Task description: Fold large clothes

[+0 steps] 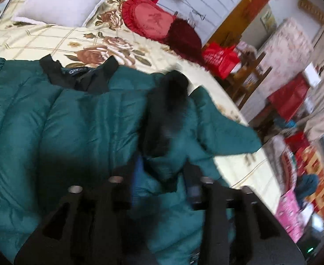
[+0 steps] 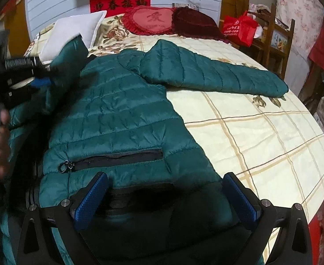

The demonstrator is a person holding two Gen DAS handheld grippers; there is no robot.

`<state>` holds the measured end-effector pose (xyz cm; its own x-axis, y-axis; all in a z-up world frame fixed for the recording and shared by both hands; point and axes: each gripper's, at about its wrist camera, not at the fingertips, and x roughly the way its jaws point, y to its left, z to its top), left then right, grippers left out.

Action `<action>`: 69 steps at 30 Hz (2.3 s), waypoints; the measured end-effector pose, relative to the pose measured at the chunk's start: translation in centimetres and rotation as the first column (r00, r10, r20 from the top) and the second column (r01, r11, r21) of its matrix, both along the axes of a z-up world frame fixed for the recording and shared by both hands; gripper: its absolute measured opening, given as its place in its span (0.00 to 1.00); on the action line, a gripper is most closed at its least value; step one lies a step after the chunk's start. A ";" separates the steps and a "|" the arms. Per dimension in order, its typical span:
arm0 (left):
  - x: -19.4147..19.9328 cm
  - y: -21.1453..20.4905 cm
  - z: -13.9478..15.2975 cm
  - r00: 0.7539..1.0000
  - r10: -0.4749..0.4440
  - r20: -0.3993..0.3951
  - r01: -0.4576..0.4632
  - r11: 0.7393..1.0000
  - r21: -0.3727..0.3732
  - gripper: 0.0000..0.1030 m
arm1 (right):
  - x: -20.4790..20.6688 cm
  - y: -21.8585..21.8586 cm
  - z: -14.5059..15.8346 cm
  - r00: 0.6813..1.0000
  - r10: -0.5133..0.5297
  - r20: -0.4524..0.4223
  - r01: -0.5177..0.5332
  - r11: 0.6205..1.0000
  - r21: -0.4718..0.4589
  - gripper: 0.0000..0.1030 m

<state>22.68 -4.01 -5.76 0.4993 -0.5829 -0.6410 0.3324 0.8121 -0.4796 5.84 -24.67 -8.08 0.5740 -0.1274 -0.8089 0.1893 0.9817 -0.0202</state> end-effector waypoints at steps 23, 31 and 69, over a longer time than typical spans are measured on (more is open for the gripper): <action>-6.3 19.8 -2.6 0.871 0.468 0.152 -0.488 0.860 0.149 0.74 | 18.1 2.2 -3.1 0.972 0.227 0.059 -0.212 0.747 0.630 0.83; -6.9 20.7 -4.8 0.838 0.534 0.113 -0.545 0.816 0.190 0.74 | 17.8 -0.6 -1.6 0.986 0.102 0.133 -0.161 0.800 0.578 0.13; 6.4 18.0 -6.3 0.867 0.496 0.052 -0.478 0.797 0.369 0.80 | 21.5 1.6 -2.9 0.964 0.258 0.058 -0.264 0.951 0.160 0.44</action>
